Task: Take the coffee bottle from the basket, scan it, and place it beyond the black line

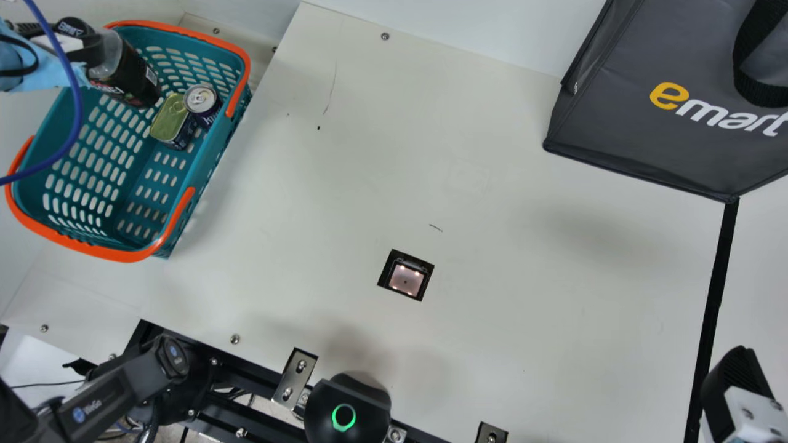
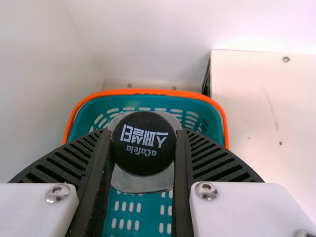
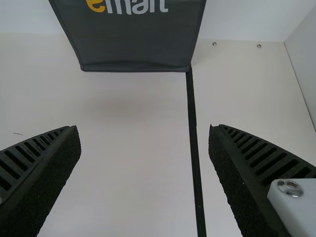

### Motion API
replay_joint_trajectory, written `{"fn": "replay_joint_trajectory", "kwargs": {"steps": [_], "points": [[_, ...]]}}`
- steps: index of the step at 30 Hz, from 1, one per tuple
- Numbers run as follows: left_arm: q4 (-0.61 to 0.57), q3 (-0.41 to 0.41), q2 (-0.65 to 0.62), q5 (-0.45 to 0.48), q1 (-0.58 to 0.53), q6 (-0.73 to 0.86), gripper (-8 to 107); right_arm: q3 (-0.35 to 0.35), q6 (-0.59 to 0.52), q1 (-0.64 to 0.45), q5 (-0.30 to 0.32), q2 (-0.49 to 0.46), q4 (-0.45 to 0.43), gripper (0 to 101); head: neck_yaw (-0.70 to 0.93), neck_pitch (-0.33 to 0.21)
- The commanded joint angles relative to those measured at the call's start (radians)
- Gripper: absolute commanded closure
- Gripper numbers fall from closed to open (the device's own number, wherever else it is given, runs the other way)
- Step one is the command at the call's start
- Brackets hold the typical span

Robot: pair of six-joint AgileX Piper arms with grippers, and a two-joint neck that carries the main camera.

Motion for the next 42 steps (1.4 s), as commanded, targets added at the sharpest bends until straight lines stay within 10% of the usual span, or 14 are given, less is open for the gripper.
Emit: {"fn": "replay_joint_trajectory", "kwargs": {"steps": [1,42], "points": [[0.006,-0.005,-0.012,0.002,-0.016,-0.016,89,0.000,0.000,0.000,0.000,0.000,0.000,10,0.002,-0.026],[0.317,0.006,-0.189,-0.070,-0.588,-0.481,89,0.000,0.000,0.000,0.000,0.000,0.001,10,0.002,-0.026]]}}
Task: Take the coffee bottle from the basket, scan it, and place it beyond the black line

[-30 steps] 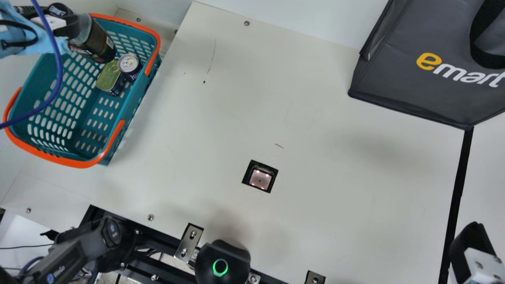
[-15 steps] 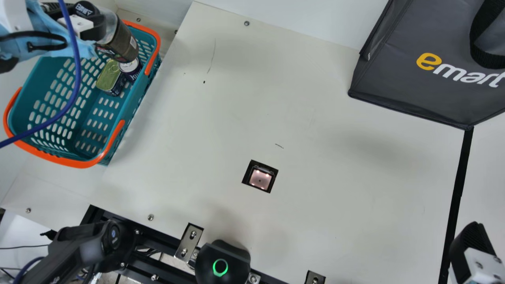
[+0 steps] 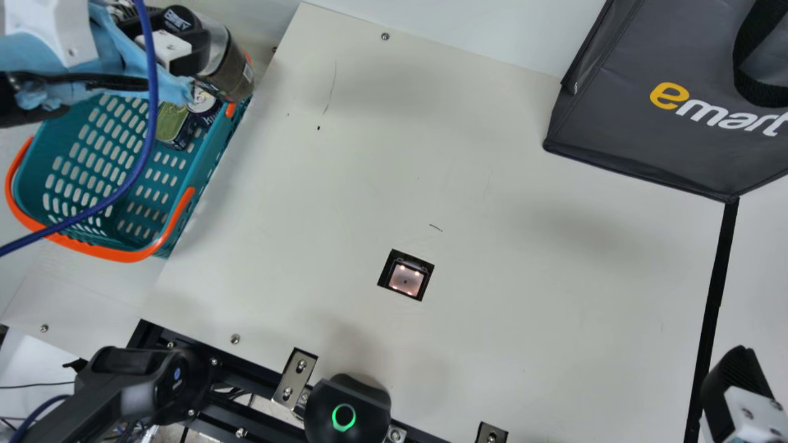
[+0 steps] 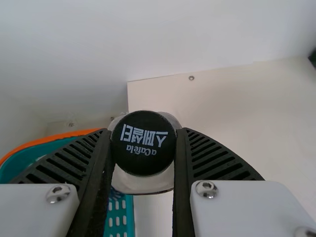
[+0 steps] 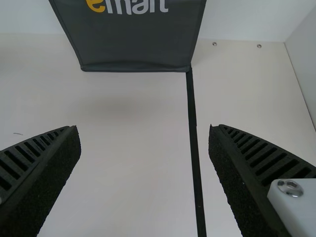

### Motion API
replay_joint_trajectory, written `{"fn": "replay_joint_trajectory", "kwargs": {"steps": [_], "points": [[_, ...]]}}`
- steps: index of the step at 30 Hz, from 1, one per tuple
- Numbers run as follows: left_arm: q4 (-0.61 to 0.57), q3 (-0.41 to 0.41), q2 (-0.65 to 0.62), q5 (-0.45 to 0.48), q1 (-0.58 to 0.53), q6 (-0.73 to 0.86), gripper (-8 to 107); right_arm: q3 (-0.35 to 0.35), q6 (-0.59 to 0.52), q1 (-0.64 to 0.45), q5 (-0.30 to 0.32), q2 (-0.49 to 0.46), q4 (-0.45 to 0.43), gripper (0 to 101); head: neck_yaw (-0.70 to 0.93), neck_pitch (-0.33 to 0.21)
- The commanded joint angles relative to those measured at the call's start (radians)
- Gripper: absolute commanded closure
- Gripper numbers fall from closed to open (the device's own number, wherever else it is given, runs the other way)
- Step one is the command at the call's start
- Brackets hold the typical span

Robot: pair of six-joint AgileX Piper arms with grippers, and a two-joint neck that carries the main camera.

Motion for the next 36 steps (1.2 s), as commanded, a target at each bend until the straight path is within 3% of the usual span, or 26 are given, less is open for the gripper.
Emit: {"fn": "replay_joint_trajectory", "kwargs": {"steps": [1,17,36], "points": [[0.012,0.005,-0.006,-0.001,-0.033,-0.022,89,0.000,0.000,0.000,0.000,0.000,0.000,10,0.002,-0.026],[0.081,0.049,-0.028,-0.025,-0.245,-0.140,89,0.000,0.000,0.000,0.000,0.000,0.000,10,0.002,-0.026],[-0.019,0.046,0.051,-0.038,-0.435,-0.052,89,0.000,0.000,0.000,0.000,0.000,0.000,10,0.002,-0.026]]}}
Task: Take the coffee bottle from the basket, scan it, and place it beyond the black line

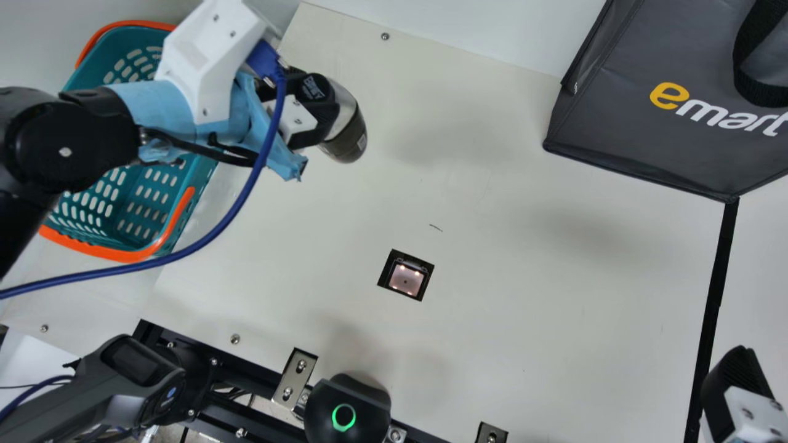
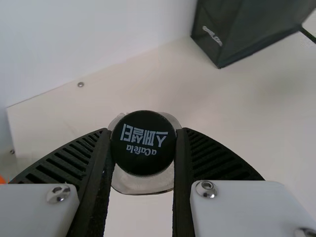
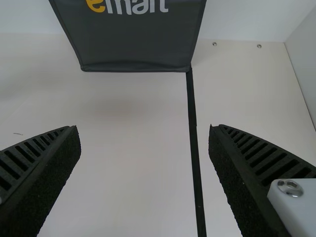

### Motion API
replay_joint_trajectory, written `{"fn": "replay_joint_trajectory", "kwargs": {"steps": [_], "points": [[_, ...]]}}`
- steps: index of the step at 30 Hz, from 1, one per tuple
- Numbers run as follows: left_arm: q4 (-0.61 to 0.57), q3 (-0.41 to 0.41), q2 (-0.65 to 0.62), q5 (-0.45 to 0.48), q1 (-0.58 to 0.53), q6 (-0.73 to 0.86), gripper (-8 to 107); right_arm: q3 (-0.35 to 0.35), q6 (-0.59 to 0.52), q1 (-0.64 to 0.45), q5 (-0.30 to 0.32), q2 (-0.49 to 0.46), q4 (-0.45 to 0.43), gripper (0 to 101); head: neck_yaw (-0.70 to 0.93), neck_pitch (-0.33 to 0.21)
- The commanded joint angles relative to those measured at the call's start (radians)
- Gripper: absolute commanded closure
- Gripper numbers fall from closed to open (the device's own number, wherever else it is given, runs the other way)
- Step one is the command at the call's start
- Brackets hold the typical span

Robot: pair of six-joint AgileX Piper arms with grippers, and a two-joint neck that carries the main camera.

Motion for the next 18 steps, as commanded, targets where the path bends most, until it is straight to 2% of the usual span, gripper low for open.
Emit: {"fn": "replay_joint_trajectory", "kwargs": {"steps": [1,18], "points": [[-0.018,-0.004,0.009,0.005,-0.011,0.027,89,0.000,0.000,0.000,0.000,0.000,0.000,10,0.002,-0.026],[-0.148,-0.015,0.064,0.087,-0.038,0.242,89,0.000,0.000,0.000,0.000,0.000,0.000,10,0.002,-0.026]]}}
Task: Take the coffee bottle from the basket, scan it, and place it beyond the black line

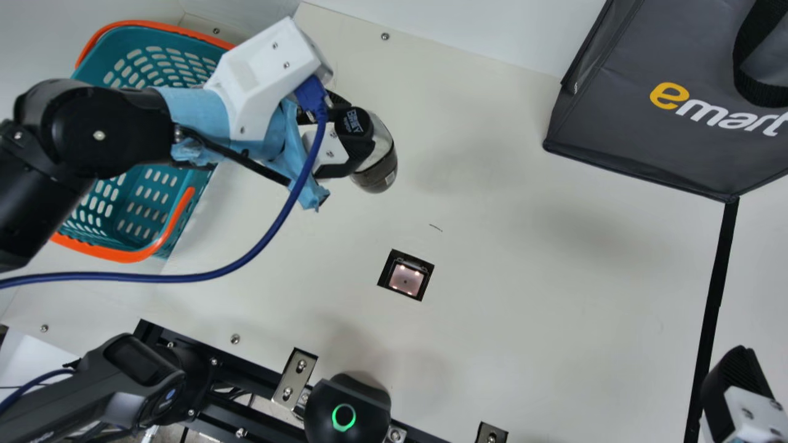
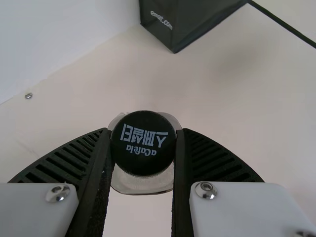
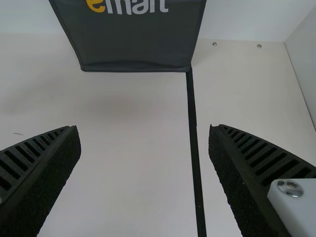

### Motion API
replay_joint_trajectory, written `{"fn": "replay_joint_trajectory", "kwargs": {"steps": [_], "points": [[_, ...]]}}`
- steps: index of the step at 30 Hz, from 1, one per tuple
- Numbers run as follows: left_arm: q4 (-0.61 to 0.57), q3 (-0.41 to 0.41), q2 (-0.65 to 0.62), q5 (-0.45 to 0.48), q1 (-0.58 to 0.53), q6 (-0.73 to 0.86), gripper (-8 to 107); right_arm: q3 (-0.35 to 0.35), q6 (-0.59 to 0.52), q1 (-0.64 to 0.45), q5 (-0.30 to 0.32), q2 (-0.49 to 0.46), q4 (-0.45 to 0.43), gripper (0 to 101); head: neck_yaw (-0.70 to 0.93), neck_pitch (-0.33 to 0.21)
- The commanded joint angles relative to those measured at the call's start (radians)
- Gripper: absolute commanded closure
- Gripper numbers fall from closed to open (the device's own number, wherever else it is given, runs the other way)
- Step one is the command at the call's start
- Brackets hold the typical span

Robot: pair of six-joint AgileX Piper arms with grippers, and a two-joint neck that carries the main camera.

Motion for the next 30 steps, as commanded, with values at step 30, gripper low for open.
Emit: {"fn": "replay_joint_trajectory", "kwargs": {"steps": [30], "points": [[-0.018,0.087,0.036,0.029,-0.064,0.126,89,0.000,0.000,0.000,0.002,0.000,0.000,10,0.002,-0.026]]}}
